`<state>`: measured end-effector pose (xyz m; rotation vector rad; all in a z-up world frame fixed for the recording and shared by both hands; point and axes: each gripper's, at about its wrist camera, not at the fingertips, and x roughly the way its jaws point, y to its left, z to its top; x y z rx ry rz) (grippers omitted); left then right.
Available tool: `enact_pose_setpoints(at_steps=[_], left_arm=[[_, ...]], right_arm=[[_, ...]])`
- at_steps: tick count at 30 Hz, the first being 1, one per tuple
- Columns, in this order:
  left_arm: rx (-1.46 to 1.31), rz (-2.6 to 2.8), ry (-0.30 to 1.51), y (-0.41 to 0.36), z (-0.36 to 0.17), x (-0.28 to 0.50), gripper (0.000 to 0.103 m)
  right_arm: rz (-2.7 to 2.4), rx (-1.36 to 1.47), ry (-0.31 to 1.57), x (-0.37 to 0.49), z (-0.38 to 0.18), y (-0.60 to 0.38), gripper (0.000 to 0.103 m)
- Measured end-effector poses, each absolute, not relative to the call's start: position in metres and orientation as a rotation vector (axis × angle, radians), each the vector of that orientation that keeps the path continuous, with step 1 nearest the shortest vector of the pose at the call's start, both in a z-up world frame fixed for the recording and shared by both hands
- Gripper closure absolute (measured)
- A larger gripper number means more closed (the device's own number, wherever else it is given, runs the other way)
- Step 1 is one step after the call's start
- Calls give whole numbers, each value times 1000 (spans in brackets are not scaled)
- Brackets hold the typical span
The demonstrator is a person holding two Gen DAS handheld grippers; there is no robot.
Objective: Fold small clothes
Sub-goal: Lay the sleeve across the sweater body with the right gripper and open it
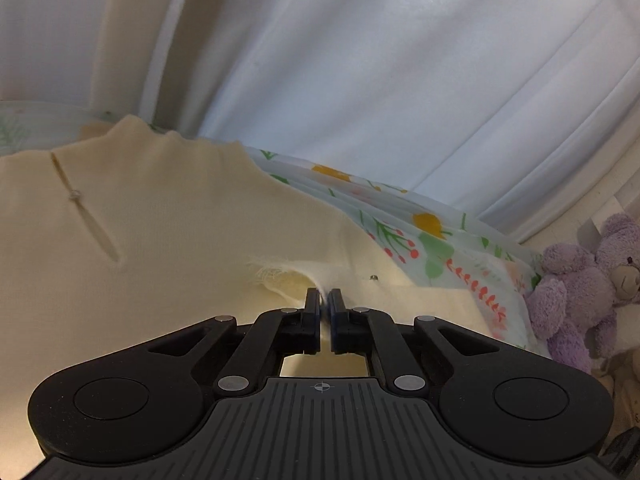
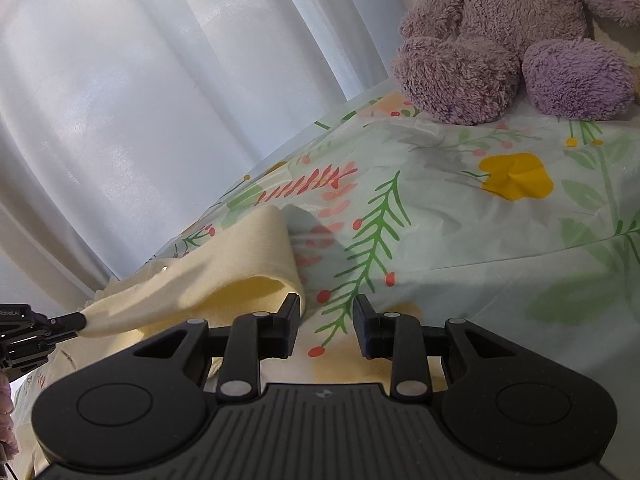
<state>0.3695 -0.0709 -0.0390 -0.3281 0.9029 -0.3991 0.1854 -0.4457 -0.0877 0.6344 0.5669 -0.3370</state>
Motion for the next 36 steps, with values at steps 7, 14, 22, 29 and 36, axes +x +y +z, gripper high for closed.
enact_pose_setpoints(at_steps=[7,14,22,29,36], left_arm=[[-386,-335,989,-46,-67,380,59],[-351,-314,972,-59,-79,390,97],[-340,-306,859,-27,-41,373,98],[-372,-223,825,22,-31,362,98],[-261,-63,850,80,-38,344,98]], right_arm=[[-332,609,591,188,-88,-435,73],[-323,548,603,189,-80,-425,73],[-116,691,615,206,-72,-406,59],[37,900,646,239,-84,-391,59],[82,933,706,255,-94,-372,60]])
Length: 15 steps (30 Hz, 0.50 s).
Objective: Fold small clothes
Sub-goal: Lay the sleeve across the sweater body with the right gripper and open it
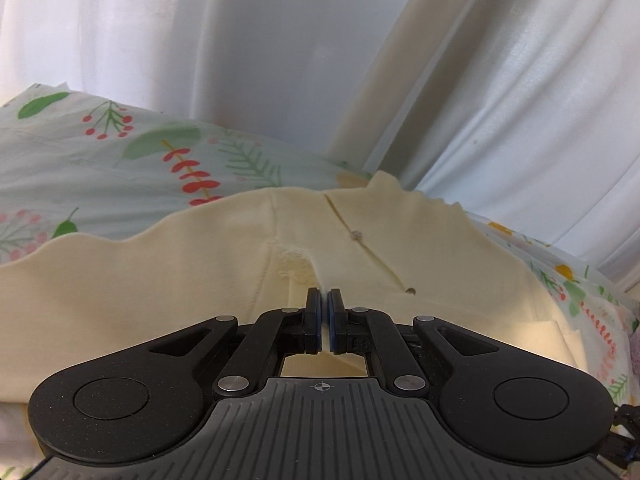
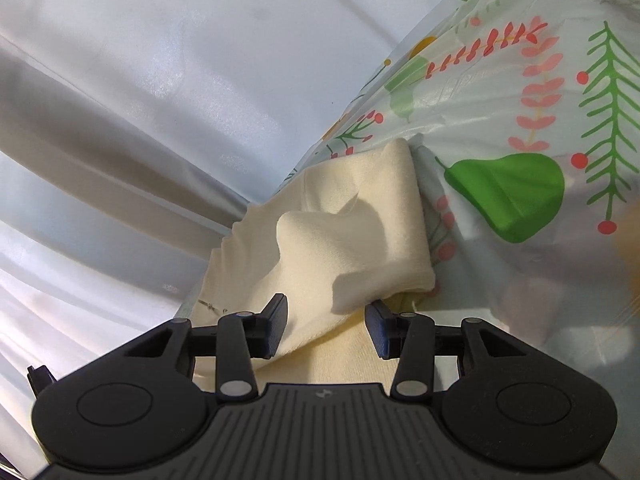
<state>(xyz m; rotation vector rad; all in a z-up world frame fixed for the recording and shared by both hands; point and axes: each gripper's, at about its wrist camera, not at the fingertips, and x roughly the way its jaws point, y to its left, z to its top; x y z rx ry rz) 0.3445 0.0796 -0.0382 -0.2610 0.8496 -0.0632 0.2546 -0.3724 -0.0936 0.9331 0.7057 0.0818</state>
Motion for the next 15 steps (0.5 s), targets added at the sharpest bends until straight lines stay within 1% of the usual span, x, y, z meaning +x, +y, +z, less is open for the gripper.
enact_pose_setpoints(at_steps=[2,6,8,9,12,13,14,15], left_arm=[[-233,-40,864,88,-44,343,98],[-322,-98,907,99,-61,345,97],[-372,-124,916,104,-69,348,83],[-404,-134,918,106,-73,349,82],[-488,-150,915,112,-78,357,82],[-493,-151,915,112,-79,359,85],[-485,-146,919,111,-79,361,93],[-453,-131,922,107,-78,363,96]], right_arm=[[80,950,726,258,-99,-369,60],[78,986,741,259,-106,-367,64],[68,1006,743,260,-109,-369,66],[65,1014,743,260,-110,-369,67],[54,1035,735,261,-111,-370,71],[49,1036,733,262,-110,-370,73],[43,1031,731,263,-109,-370,75],[34,1023,732,265,-109,-369,79]])
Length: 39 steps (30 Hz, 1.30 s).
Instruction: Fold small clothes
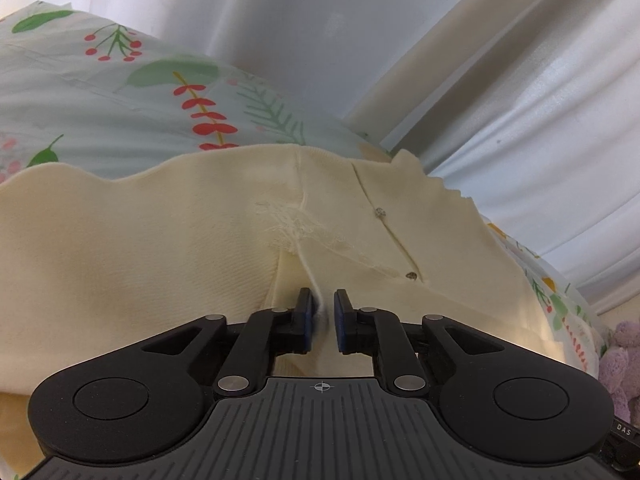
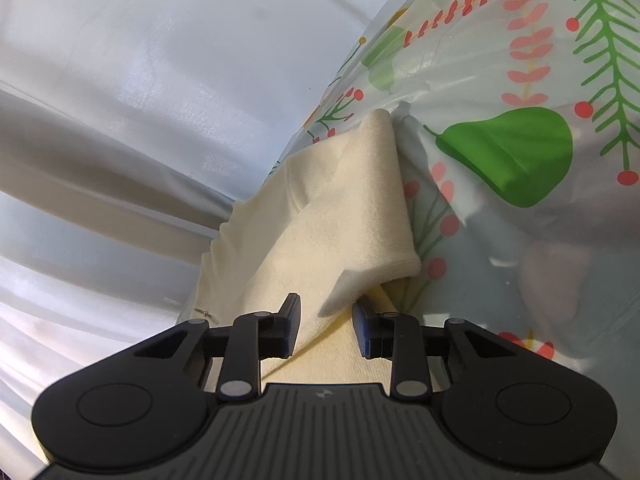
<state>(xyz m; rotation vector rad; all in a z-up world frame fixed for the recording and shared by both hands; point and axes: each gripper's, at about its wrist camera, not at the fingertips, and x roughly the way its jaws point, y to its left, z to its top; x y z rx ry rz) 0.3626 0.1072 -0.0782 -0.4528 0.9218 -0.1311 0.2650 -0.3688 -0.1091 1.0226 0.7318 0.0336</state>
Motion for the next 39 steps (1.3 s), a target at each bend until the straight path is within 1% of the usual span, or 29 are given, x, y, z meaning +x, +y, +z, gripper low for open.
enact_pose_setpoints(at_steps=[4,9,14,18,19,23,26,27,28,31,37,39], left_arm=[[-312,-89,902,93,-68,362,98],[-206,-73,834,85,-49,361,98],[-156,-58,797,83,-37,360,98],[-130,-45,808,83,-40,362,98],[-140,-41,821,84,-44,363,98],[-174,-42,856,92,-53,362,98],[-173,-44,862,93,-57,360,98],[-172,-45,862,93,-58,359,98],[-171,-44,863,92,-58,359,98],[-168,-41,868,91,-59,356,98],[-153,-51,865,91,-53,351,98],[-152,-47,861,91,-51,350,98]], right_arm=[[-7,962,740,272,-108,-365,94],[-26,851,741,276,-103,-354,95],[0,838,728,281,-101,-350,95],[-5,771,746,286,-98,-344,95],[-5,743,764,287,-98,-342,92],[116,646,815,276,-80,-340,86],[205,571,739,263,-52,-346,83],[200,538,711,263,-43,-349,78],[180,493,689,266,-35,-350,70],[146,351,684,294,-30,-351,57],[187,38,790,356,-60,-326,57],[214,-5,821,370,-67,-323,57]])
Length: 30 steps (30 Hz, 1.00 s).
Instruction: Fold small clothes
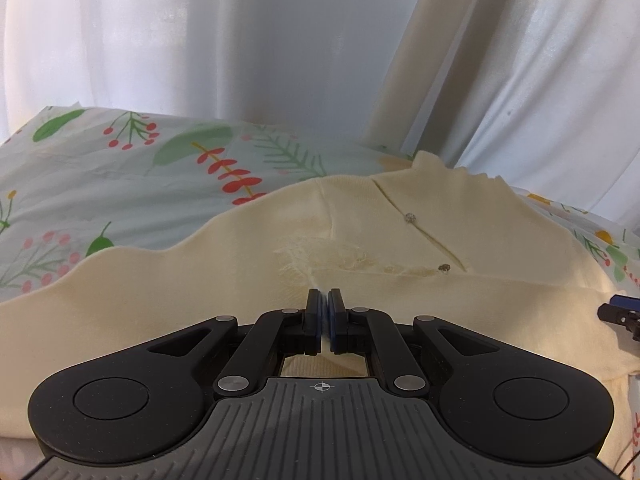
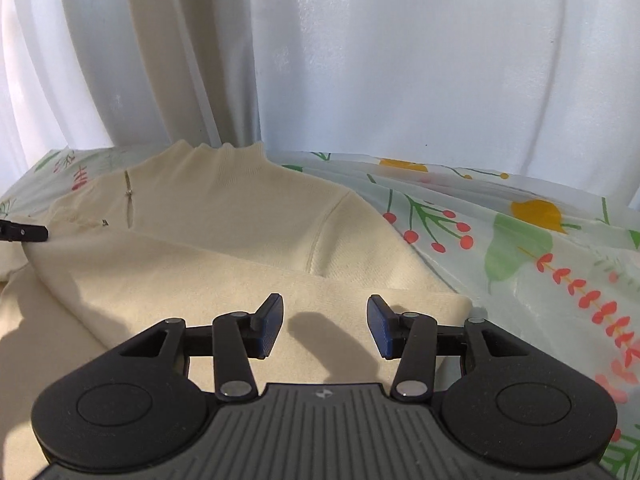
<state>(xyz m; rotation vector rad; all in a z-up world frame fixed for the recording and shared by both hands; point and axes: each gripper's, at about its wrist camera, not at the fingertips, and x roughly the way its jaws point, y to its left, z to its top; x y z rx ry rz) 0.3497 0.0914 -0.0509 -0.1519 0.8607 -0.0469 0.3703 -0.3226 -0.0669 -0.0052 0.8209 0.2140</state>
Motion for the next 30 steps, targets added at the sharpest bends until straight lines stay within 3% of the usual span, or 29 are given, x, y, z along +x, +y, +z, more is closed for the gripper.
enact_pose_setpoints(at_steps=[3,6,8,10,13,23,30], left_arm=[[-141,-27,853,94,-50,347,100],[-169,-18,862,101,-52,347,100],[-195,-20,867,105,-54,347,101],[-221,-27,875,108,-57,348,101],[-241,-30,876,111,-58,348,102],[-260,8,876,118,-56,349,102],[-282,-66,893,113,-60,347,98]], right_arm=[[264,-21,839,382,-71,-320,49],[289,-59,828,385,-75,-313,48],[293,-79,804,384,-76,-308,62],[293,-74,790,384,-75,-304,89],[268,-119,763,383,-73,-298,96],[162,-185,707,394,-71,-277,97],[126,-124,664,374,-64,-279,87]])
